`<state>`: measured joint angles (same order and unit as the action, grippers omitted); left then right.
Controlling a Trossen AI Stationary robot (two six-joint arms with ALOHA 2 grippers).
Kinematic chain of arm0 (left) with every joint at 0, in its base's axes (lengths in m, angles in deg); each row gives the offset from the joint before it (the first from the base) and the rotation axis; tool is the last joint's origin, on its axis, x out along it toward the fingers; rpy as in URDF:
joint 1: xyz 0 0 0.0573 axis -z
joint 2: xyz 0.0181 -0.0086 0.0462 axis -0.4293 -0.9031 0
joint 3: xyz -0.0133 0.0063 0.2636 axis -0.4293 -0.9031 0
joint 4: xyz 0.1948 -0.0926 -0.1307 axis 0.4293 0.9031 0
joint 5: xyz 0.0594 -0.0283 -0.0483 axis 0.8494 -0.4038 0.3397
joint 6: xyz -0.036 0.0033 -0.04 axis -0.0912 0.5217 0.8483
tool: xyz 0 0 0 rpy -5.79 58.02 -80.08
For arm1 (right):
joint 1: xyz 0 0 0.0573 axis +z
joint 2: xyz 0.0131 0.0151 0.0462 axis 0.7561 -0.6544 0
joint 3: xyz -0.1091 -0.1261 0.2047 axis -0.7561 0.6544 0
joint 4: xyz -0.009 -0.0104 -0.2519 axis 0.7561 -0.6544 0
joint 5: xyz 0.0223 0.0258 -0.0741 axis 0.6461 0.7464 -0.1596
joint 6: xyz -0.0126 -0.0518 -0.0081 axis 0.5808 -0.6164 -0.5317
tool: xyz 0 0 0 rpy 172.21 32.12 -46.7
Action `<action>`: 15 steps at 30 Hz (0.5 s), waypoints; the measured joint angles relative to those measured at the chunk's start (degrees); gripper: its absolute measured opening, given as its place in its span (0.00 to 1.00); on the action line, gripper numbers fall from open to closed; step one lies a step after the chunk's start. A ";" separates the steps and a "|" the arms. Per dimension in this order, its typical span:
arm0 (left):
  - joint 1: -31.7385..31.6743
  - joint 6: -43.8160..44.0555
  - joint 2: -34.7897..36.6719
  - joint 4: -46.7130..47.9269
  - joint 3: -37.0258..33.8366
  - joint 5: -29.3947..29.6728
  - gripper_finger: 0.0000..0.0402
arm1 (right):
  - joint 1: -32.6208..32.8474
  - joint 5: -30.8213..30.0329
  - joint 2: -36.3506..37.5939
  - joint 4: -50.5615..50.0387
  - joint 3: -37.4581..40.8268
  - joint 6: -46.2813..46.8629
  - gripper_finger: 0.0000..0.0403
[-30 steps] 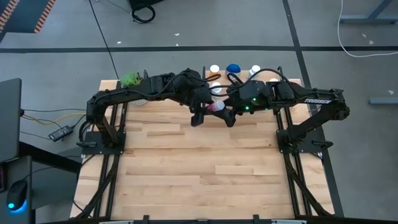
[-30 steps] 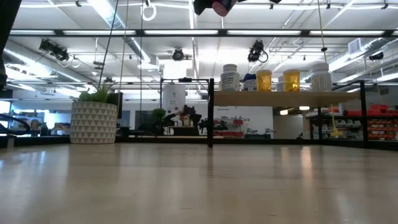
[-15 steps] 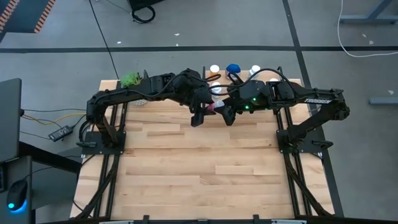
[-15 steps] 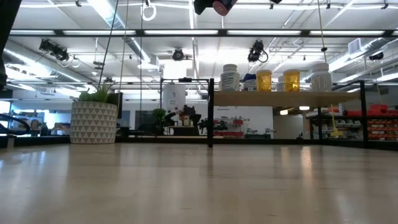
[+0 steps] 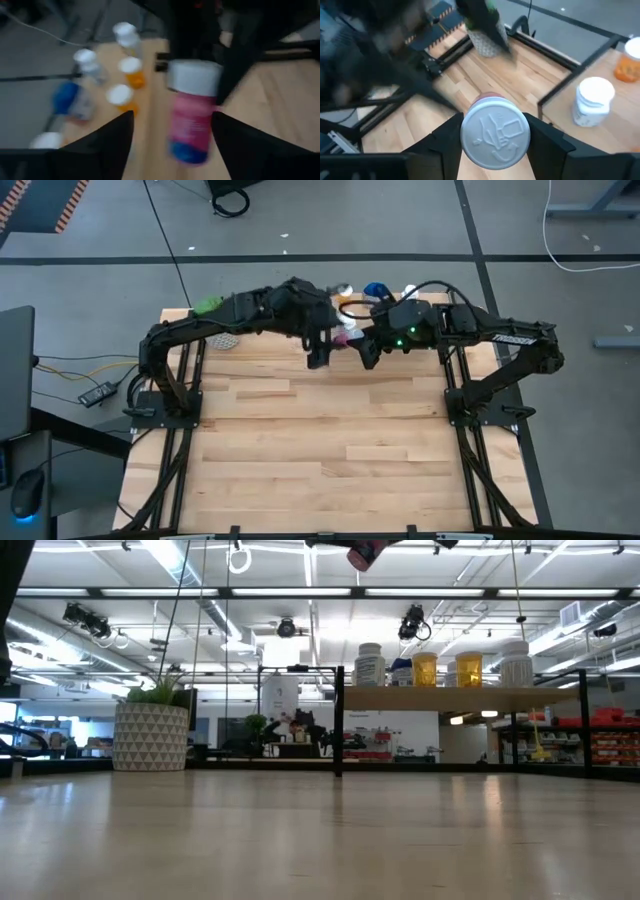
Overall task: Pick and place medicine bottles onto shelf by color
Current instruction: Put the pink pill bottle on the shelf aligned with the white green pill bottle
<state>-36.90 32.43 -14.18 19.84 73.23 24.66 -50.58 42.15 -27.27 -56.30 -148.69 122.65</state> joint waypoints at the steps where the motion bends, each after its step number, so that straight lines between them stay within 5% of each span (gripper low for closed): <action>1: -0.48 -0.35 0.17 0.58 1.08 0.78 0.70 | -0.75 0.44 0.13 -0.90 -0.42 -0.13 0.47; 7: -3.62 0.61 0.37 11.28 7.65 5.30 0.79 | -7.85 -0.52 0.54 -15.50 -5.88 -0.13 0.47; 15: -5.52 4.08 0.37 19.26 14.90 7.06 0.77 | -19.84 -3.79 0.87 -27.75 -8.64 2.90 0.47</action>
<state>-42.42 36.51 -13.81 39.10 88.13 31.72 -70.43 38.36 -26.40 -84.05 -157.32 125.55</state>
